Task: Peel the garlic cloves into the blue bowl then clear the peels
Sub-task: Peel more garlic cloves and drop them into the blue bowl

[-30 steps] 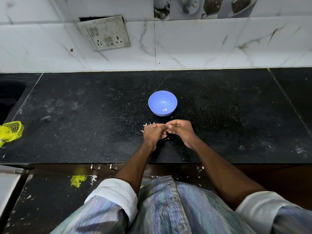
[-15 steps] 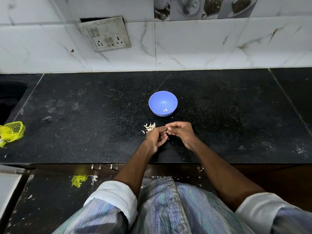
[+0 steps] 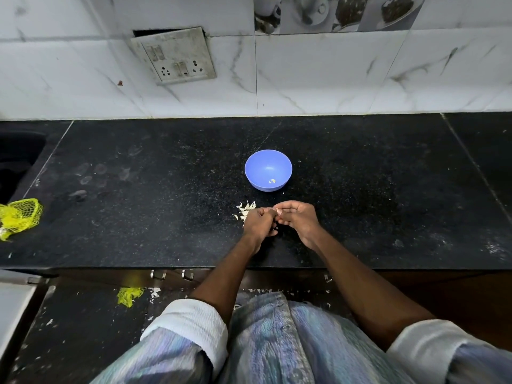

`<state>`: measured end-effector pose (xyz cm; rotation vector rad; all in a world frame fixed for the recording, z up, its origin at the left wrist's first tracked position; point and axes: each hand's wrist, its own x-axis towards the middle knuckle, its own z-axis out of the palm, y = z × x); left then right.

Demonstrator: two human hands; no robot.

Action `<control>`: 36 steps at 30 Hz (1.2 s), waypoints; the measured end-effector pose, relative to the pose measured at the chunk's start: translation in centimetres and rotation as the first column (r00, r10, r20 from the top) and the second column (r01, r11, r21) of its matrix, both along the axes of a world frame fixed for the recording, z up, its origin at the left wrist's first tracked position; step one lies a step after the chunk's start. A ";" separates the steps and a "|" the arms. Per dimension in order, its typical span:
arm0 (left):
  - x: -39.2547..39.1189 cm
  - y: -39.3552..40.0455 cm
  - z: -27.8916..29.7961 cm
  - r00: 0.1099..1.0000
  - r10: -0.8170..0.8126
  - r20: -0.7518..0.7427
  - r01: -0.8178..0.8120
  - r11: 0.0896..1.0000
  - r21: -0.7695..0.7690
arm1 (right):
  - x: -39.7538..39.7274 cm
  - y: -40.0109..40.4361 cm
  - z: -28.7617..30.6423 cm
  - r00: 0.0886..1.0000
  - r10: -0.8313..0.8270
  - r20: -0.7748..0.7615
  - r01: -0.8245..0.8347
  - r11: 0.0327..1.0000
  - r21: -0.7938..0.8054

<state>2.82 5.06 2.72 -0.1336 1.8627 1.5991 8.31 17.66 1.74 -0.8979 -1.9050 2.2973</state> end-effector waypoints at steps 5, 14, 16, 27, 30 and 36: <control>-0.1 0.2 0.2 1.000 0.005 -0.014 -0.005 1.000 0.020 | -0.4 -0.3 -0.1 0.999 -0.053 0.001 0.052 0.986 -0.160; -0.2 0.0 -0.1 1.000 0.019 -0.007 -0.019 0.999 0.044 | -1.0 -0.5 0.0 0.988 -0.150 0.044 0.154 0.894 -0.420; -0.3 -0.1 -0.1 1.000 0.024 0.004 -0.024 0.998 0.054 | -1.1 -0.6 0.0 0.987 -0.150 0.048 0.156 0.880 -0.448; -0.5 -0.8 -0.6 0.930 -0.011 -0.367 -0.005 0.999 -0.043 | -1.2 -0.1 -0.3 0.986 -0.153 0.060 0.163 0.871 -0.464; -0.6 -0.8 -0.2 0.853 -0.070 -0.518 -0.009 0.989 -0.149 | -1.2 -0.1 -0.4 0.992 -0.114 0.055 0.127 0.897 -0.424; -0.5 -0.9 -0.1 0.770 -0.151 -0.619 -0.034 0.960 -0.276 | -1.0 -0.1 -0.3 0.996 -0.081 0.035 0.088 0.923 -0.374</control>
